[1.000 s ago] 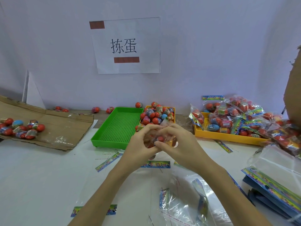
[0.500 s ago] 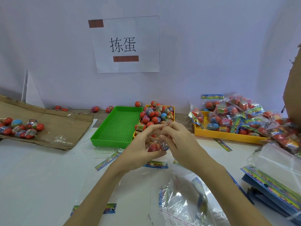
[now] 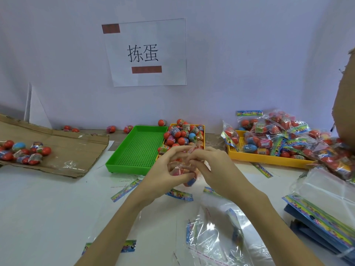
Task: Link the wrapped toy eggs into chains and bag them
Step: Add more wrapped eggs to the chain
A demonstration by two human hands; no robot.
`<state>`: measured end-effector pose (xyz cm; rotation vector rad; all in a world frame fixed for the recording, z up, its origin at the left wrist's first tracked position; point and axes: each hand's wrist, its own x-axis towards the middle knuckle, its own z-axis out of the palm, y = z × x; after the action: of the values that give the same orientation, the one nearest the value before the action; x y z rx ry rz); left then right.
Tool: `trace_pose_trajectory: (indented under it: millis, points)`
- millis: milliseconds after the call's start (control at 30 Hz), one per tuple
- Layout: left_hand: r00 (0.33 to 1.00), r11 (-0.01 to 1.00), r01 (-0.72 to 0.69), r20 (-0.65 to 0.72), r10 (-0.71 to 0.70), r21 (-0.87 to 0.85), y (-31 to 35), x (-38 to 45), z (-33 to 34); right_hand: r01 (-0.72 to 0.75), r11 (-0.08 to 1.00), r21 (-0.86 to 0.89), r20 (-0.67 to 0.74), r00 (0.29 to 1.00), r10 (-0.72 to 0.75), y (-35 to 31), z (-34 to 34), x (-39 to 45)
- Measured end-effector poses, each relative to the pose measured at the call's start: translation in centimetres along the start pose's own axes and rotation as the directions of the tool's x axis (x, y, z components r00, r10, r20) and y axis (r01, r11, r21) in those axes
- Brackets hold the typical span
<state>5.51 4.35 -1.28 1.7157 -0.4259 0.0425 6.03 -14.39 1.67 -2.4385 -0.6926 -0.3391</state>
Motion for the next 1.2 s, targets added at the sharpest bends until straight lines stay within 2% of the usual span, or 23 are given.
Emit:
trace_pose_trajectory:
  millis: [167,333,467,567,667,733,833,967,1067,1200]
  points:
    - [1.000,1.000,-0.007,-0.019,0.007,-0.011,-0.2,0.0,0.3,0.024,0.998,-0.052,-0.009,1.000,-0.025,0.0,0.4,-0.1]
    - [0.999,0.998,0.033,0.004,-0.033,0.055,-0.3,0.1,0.6,0.052,0.998,0.037,-0.087,0.995,-0.049,0.1,0.2,0.0]
    - [0.999,0.999,0.044,-0.018,-0.044,-0.004,-0.2,0.1,0.6,0.069,0.993,0.100,-0.148,0.988,-0.053,0.2,0.3,0.0]
    - [0.995,1.000,0.023,-0.096,-0.025,-0.017,0.0,0.2,0.0,0.113,0.982,0.151,-0.301,0.951,-0.063,0.3,0.4,0.2]
    - [0.969,0.999,0.012,-0.245,-0.019,-0.029,0.1,0.3,-0.8,0.073,0.969,0.236,-0.400,0.916,0.028,1.1,0.7,0.4]
    - [0.939,0.999,0.008,-0.344,-0.024,-0.048,0.1,0.5,-1.2,0.013,0.975,0.223,-0.359,0.931,0.070,1.9,1.1,0.4]
    - [0.898,0.995,0.003,-0.437,-0.046,-0.099,0.1,0.5,-1.6,-0.035,0.989,0.144,-0.220,0.973,0.066,2.9,2.3,0.4]
    - [0.882,0.983,0.001,-0.463,-0.088,-0.185,0.5,0.6,-1.7,-0.008,0.999,-0.050,-0.080,0.997,0.004,3.3,4.2,0.9]
    - [0.888,0.967,0.004,-0.444,-0.120,-0.254,0.6,0.7,-1.8,-0.025,0.982,-0.188,-0.043,0.999,0.017,3.4,5.4,1.5]
    - [0.899,0.977,0.010,-0.425,-0.102,-0.212,0.4,0.6,-1.9,-0.006,0.986,-0.168,-0.124,0.992,-0.015,3.3,5.7,1.8]
